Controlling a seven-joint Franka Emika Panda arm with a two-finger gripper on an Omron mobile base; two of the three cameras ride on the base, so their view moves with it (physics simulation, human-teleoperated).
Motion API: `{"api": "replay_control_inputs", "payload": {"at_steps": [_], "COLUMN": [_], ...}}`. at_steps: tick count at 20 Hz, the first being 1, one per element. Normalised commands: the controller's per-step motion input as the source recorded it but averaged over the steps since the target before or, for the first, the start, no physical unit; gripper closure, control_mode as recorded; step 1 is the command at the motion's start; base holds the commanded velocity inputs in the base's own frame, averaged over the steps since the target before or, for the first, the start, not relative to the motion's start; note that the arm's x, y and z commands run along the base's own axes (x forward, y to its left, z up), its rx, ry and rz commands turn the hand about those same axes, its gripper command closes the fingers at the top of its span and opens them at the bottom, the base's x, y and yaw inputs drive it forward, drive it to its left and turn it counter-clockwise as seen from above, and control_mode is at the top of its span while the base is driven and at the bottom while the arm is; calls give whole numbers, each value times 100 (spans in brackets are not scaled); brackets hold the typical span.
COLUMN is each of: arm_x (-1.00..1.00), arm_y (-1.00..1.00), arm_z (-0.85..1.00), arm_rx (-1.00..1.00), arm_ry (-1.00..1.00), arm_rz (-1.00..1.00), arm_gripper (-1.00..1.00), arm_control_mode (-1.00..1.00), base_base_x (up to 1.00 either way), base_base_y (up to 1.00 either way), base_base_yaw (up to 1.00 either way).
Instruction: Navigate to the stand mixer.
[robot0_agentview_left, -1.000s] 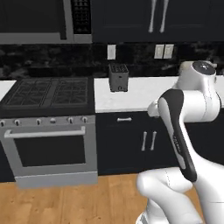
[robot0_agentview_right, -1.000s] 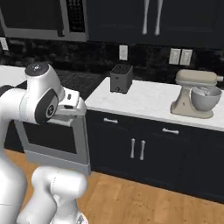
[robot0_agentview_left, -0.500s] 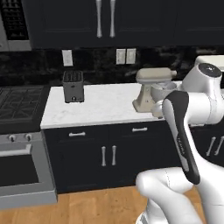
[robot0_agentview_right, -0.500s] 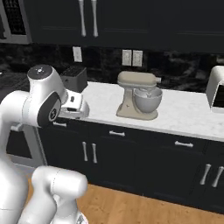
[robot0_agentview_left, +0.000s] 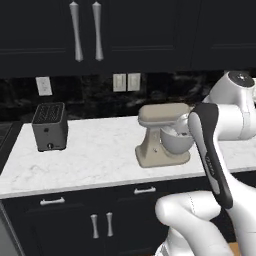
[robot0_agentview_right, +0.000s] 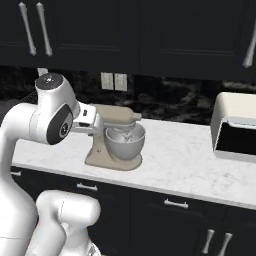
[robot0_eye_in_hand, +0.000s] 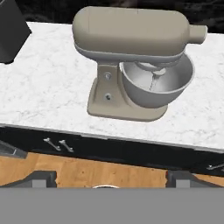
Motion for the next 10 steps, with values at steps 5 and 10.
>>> {"api": "replay_control_inputs", "payload": {"at_steps": [5, 10], "arm_x": [0, 0], "arm_y": [0, 0], "arm_z": [0, 0], "arm_rx": [0, 0], "arm_ry": [0, 0], "arm_rz": [0, 0], "arm_gripper": [-100, -100], "arm_control_mode": [100, 100], "base_base_x": [44, 24], "base_base_y": [5, -26], "base_base_yaw": [-9, -6]}}
